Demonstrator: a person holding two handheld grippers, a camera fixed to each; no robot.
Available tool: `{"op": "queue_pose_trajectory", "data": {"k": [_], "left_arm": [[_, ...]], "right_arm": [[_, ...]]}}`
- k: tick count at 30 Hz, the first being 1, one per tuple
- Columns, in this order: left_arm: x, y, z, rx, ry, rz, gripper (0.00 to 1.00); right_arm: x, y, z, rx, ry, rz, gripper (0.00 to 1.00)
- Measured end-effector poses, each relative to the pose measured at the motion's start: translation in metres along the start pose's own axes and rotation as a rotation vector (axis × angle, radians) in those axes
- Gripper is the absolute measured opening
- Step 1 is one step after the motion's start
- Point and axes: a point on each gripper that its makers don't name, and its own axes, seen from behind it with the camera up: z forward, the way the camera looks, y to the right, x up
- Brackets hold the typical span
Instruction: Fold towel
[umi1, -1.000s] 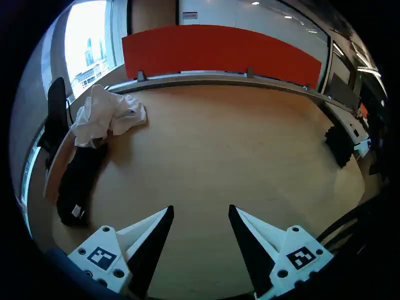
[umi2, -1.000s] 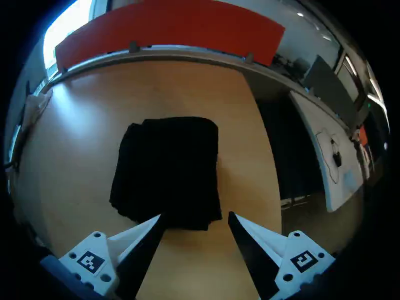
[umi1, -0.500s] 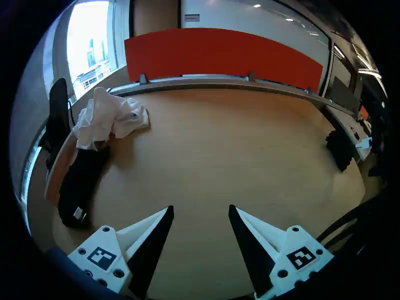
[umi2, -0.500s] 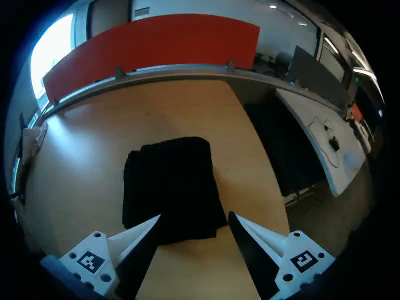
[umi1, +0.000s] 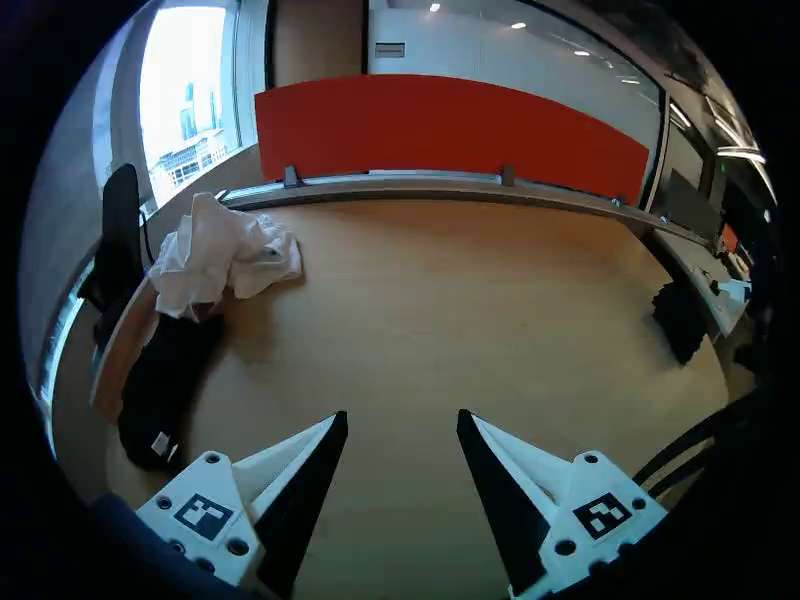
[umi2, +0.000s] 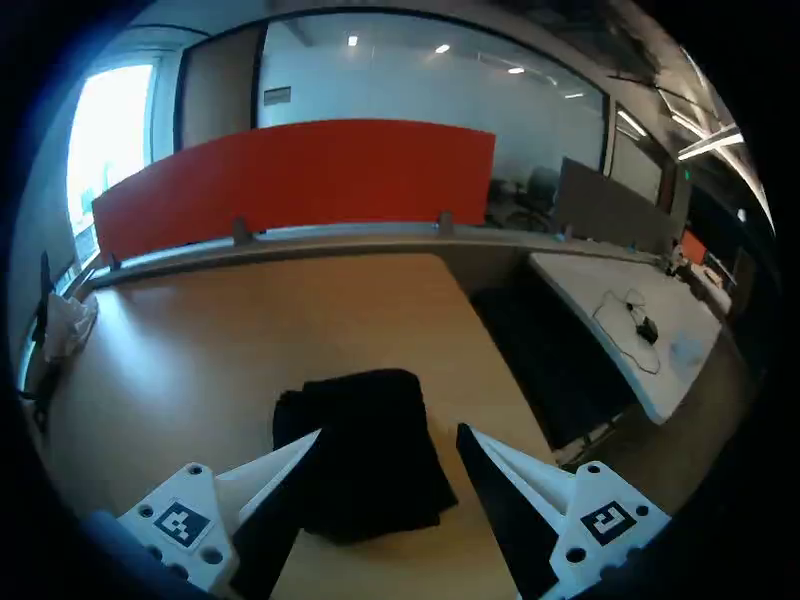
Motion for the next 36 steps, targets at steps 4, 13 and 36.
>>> {"op": "queue_pose_trajectory", "data": {"k": [4,13,36], "left_arm": [[0.004,0.002,0.001,-0.002,0.007,0.000,0.80],[0.013,0.001,0.003,0.005,0.027,0.002,0.81],[0.129,-0.019,-0.011,0.068,0.391,0.017,0.80]], "right_arm": [[0.025,-0.003,-0.009,-0.017,0.109,0.012,0.94],[0.049,-0.008,-0.018,-0.041,0.226,0.004,0.94],[0.096,-0.027,-0.044,-0.041,0.390,-0.017,0.94]]}}
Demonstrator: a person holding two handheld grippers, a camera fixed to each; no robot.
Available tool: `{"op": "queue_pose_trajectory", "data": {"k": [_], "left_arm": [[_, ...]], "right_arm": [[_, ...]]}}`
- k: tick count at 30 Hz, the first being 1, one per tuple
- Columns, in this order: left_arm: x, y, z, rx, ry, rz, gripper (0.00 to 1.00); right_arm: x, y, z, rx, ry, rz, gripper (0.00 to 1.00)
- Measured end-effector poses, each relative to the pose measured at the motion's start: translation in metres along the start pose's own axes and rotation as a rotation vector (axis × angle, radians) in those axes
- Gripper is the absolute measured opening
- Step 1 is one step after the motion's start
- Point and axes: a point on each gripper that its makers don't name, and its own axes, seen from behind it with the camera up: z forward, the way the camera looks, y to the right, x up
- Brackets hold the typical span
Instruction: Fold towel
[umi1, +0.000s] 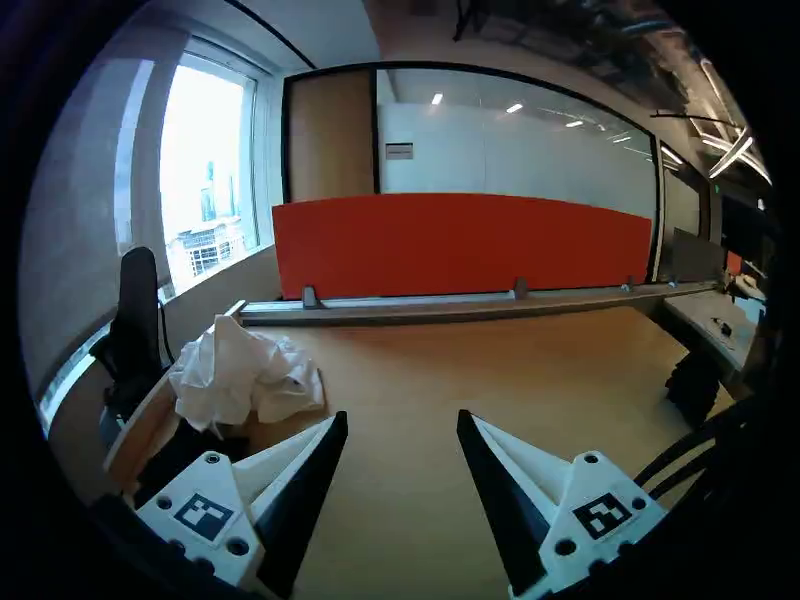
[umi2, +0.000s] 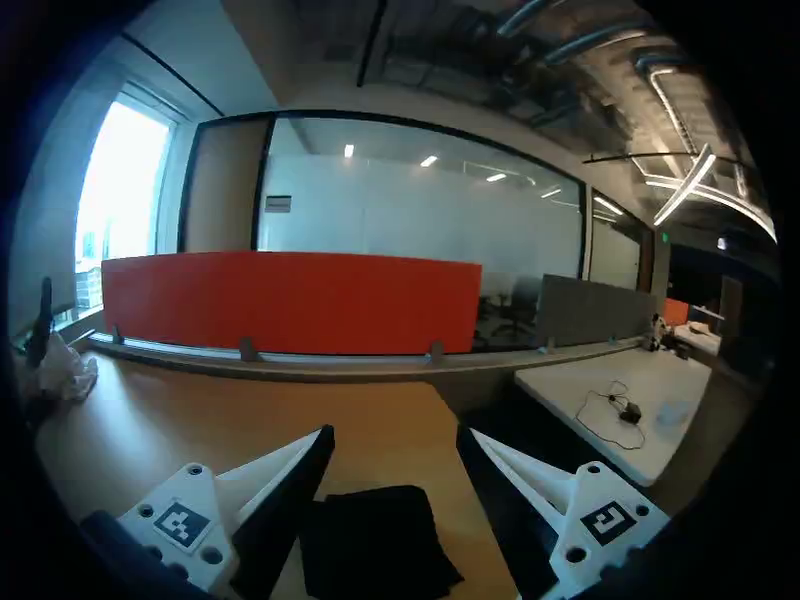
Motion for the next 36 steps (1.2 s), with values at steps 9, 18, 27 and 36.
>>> {"op": "queue_pose_trajectory", "data": {"k": [9,18,27,36], "left_arm": [[0.038,-0.016,0.007,0.031,0.087,-0.015,0.80],[0.060,-0.021,0.012,0.022,0.139,-0.021,0.80],[0.077,-0.026,0.016,0.008,0.173,-0.030,0.80],[0.088,-0.032,0.019,-0.001,0.197,-0.041,0.80]], "right_arm": [[0.023,-0.019,-0.002,0.031,0.038,-0.012,0.94],[0.049,-0.056,-0.001,0.076,0.070,-0.024,0.94],[0.076,-0.115,-0.001,0.151,0.103,-0.013,0.94],[0.092,-0.166,0.000,0.205,0.124,-0.002,0.94]]}}
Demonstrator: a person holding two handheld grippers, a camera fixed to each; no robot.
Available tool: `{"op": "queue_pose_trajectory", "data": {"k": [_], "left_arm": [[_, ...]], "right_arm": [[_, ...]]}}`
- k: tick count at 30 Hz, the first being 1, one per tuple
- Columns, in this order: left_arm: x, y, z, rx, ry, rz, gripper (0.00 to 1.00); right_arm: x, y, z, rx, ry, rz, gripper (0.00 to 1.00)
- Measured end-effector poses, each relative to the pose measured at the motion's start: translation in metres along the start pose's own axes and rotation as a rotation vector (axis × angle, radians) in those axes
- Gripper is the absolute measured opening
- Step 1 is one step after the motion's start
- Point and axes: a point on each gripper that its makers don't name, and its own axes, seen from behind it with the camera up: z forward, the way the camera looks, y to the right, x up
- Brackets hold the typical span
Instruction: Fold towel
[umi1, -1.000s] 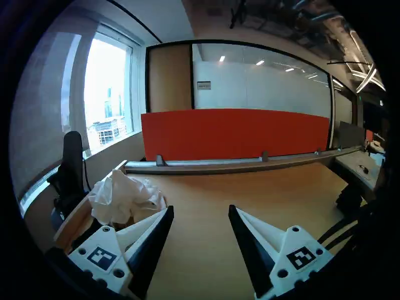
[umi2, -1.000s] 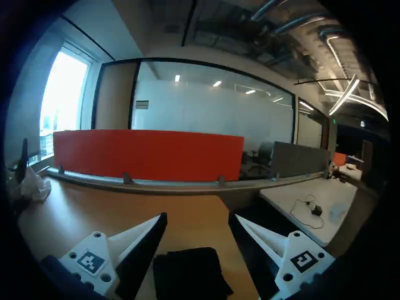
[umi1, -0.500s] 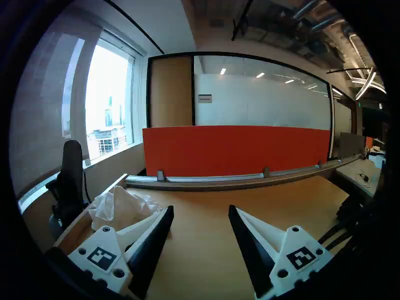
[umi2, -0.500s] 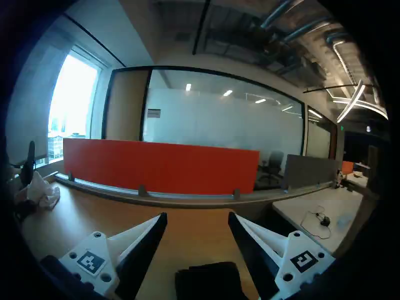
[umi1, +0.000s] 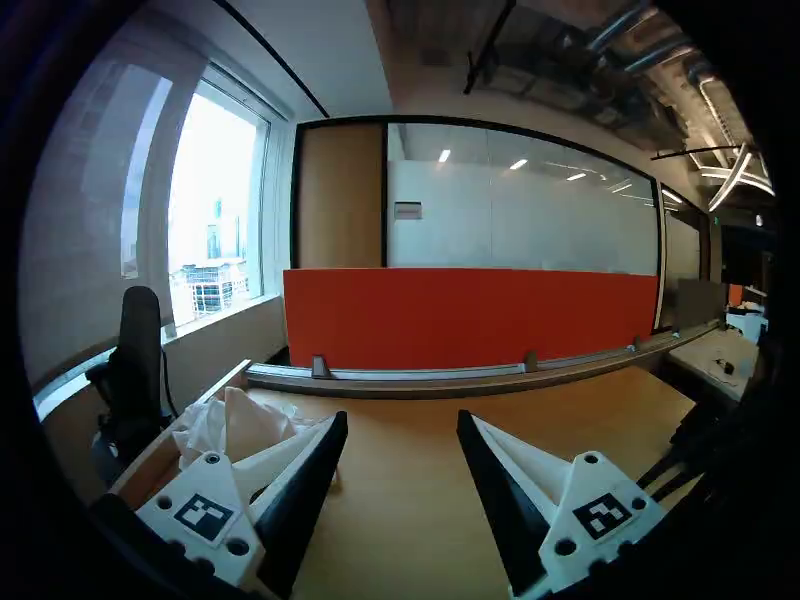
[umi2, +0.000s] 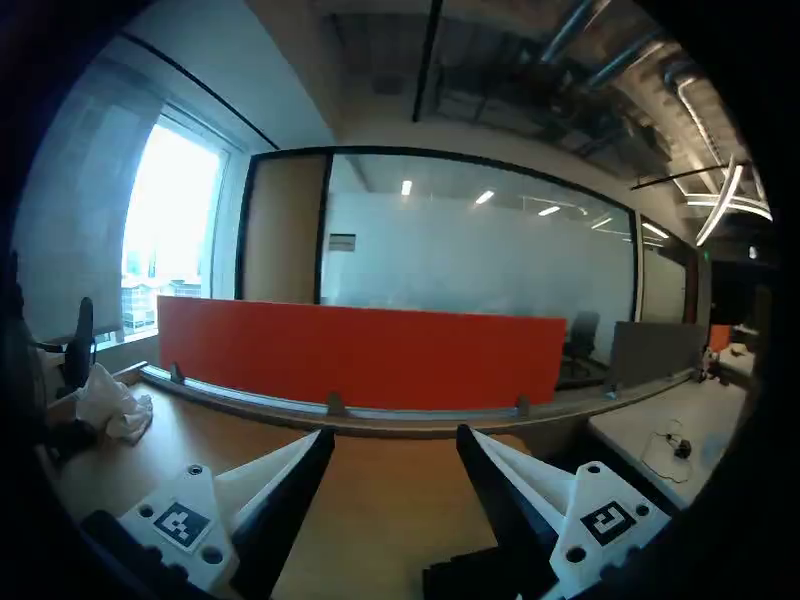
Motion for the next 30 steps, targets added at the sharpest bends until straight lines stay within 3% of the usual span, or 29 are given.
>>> {"op": "queue_pose_trajectory", "data": {"k": [12,21,30], "left_arm": [[0.007,-0.008,0.003,-0.009,0.016,-0.019,0.80],[0.009,-0.011,0.004,-0.015,0.024,-0.021,0.80],[0.012,-0.001,0.005,-0.026,0.055,0.003,0.80]], "right_arm": [[0.006,-0.058,0.011,0.065,0.010,0.049,0.94],[0.008,-0.071,0.014,0.070,0.006,0.042,0.94],[0.011,-0.076,0.015,0.058,0.005,0.061,0.94]]}}
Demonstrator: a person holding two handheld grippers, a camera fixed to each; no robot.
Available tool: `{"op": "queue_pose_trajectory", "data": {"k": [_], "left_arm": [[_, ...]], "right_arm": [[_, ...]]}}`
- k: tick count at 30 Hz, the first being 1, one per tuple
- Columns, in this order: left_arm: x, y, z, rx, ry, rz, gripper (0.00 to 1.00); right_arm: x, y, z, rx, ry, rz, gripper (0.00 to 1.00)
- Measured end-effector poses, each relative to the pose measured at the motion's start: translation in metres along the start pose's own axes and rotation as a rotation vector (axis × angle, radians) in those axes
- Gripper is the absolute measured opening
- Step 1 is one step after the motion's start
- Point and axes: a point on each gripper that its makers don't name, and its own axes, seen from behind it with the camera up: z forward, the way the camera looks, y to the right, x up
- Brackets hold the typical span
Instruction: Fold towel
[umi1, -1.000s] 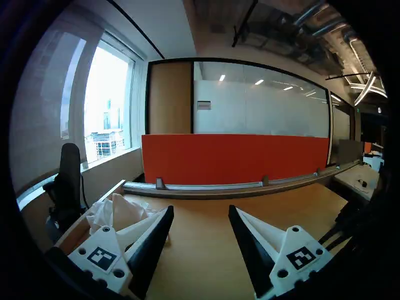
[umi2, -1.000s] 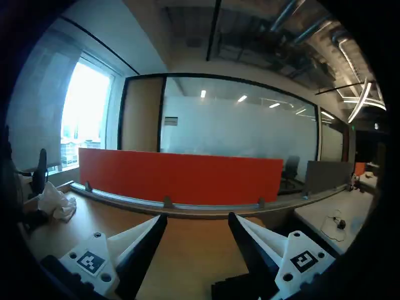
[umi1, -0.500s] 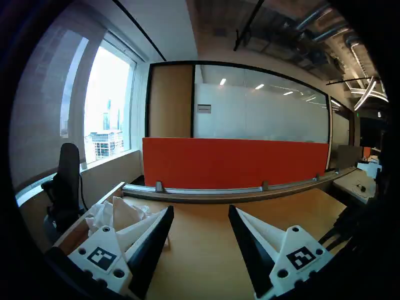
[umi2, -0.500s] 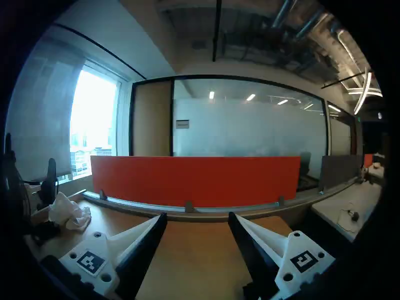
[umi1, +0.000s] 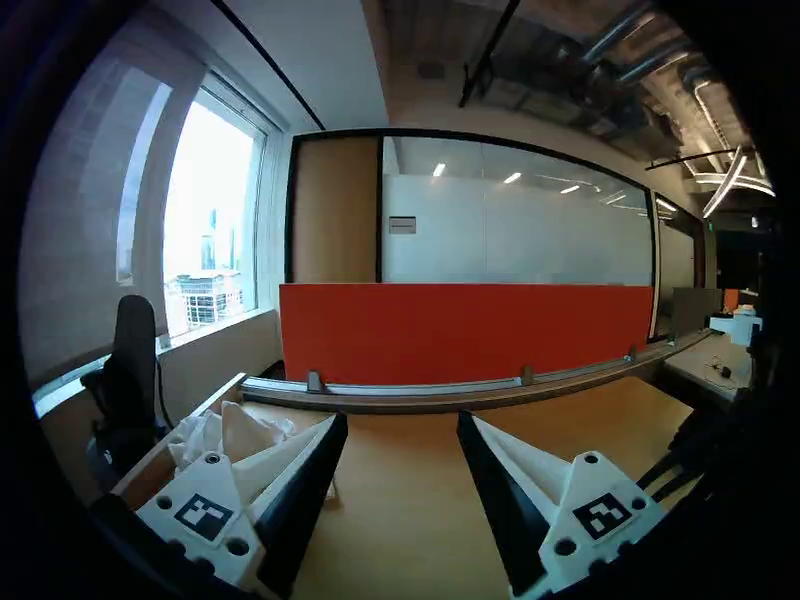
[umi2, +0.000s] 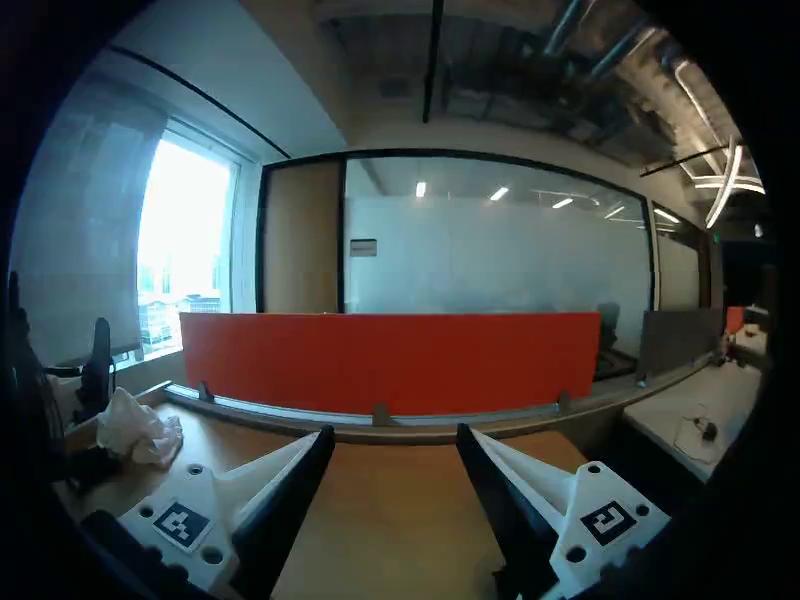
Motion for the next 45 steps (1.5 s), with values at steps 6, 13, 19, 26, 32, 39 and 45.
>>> {"op": "queue_pose_trajectory", "data": {"k": [6,13,19,26,32,39,45], "left_arm": [[0.000,0.005,0.002,-0.004,0.023,0.020,0.80],[-0.006,0.000,0.003,0.008,0.045,0.026,0.81],[-0.022,-0.007,0.003,0.013,0.041,0.024,0.80],[-0.047,-0.014,0.004,0.019,0.037,0.022,0.81],[-0.072,-0.020,0.006,0.030,0.037,0.016,0.80],[-0.105,-0.019,0.007,0.025,0.043,0.009,0.80],[-0.132,-0.018,0.010,0.027,0.051,0.010,0.80]], "right_arm": [[0.002,-0.011,0.000,0.015,-0.008,0.003,0.94],[0.007,-0.027,-0.002,0.033,-0.021,-0.015,0.94],[0.014,-0.031,-0.003,0.016,-0.025,-0.030,0.94],[0.018,-0.038,-0.003,-0.002,-0.021,-0.014,0.94],[0.009,-0.048,-0.004,0.001,-0.015,-0.021,0.94],[-0.012,-0.057,-0.005,0.003,-0.008,-0.028,0.95],[-0.032,-0.059,-0.005,0.008,0.003,-0.019,0.95]]}}
